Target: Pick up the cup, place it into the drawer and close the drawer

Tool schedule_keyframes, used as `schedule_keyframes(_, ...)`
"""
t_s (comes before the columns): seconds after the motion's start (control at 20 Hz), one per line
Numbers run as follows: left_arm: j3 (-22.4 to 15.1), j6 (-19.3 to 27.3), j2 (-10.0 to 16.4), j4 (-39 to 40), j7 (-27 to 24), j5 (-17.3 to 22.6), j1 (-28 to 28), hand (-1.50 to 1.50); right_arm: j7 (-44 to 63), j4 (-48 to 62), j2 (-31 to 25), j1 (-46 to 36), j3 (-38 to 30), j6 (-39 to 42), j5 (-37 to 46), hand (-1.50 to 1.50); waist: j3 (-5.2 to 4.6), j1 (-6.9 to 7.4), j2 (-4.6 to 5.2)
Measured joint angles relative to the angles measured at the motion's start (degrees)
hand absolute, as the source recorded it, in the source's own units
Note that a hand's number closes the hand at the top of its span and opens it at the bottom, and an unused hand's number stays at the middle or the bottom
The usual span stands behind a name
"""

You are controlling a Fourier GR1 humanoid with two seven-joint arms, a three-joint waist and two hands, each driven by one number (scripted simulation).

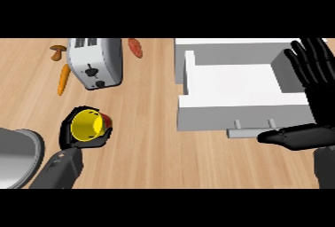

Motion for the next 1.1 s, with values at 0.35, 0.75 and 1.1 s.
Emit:
schedule_keyframes(0.35, -2.02, -1.17, -2.72, -5.54, 3.15, 0.41, -5.30, 1.50, 0.52, -0.85, -0.14, 1.04, -0.41, -0.05, 0.05, -1.50, 0.17, 0.81, -0.52)
schedule_keyframes(0.75, -6.92, 0.42, -7.61, -17.53, 13.42, 0.17, -13.03, 1.50, -0.20, -0.34, -0.58, 2.05, -1.19, 0.31, 0.53, -1.50, 0.28, 1.65, -0.90)
schedule_keyframes(1.1, -12.80, 6.75, -9.79, -27.18, 28.61, 2.15, -21.20, 1.50, -1.43, 1.53, -0.11, 0.98, -1.00, -0.34, 1.91, -1.50, 0.26, 1.60, -0.88)
